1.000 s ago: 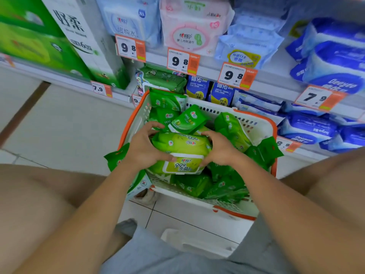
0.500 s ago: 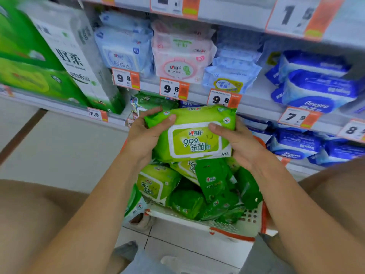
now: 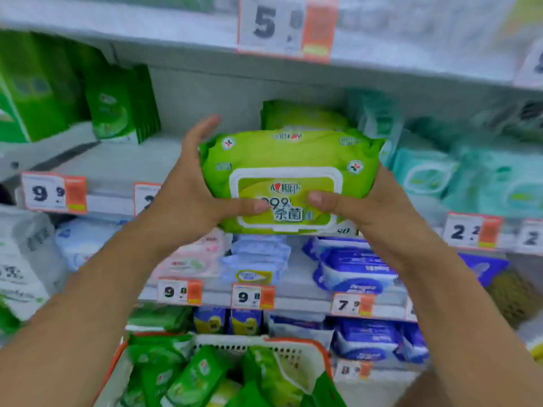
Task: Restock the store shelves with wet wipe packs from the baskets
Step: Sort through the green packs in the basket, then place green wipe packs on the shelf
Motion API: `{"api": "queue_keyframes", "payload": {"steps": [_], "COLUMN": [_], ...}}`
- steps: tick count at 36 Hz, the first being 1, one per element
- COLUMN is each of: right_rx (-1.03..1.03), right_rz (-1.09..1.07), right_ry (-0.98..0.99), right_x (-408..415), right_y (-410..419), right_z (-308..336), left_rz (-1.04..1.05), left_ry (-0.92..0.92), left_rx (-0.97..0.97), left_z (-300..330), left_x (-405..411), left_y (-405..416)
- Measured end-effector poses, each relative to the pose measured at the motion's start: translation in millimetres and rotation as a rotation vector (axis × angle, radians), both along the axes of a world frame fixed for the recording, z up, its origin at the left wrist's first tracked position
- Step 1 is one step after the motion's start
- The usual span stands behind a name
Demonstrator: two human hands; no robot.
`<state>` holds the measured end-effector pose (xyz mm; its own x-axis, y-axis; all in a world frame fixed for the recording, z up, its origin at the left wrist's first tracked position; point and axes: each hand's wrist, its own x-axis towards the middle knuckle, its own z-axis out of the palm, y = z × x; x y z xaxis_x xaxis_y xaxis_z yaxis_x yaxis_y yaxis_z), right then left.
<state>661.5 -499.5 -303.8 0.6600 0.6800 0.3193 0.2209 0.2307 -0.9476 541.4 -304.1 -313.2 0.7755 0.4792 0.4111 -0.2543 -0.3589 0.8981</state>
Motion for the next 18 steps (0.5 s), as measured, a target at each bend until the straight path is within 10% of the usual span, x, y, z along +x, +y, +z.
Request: {"api": "queue_keyframes", "payload": {"steps": [18], "right_rx": [-0.444], "right_rz": [-0.606], "right_ry": [-0.314], "right_x": [174.4], "right_y": [41.1], "right_z": [-17.5], "left_rz": [0.208], "left_ry": [0.315], "left_rx": [0.236], "left_z": [5.2], "left_x": [178.5], "left_y": [33.9]}}
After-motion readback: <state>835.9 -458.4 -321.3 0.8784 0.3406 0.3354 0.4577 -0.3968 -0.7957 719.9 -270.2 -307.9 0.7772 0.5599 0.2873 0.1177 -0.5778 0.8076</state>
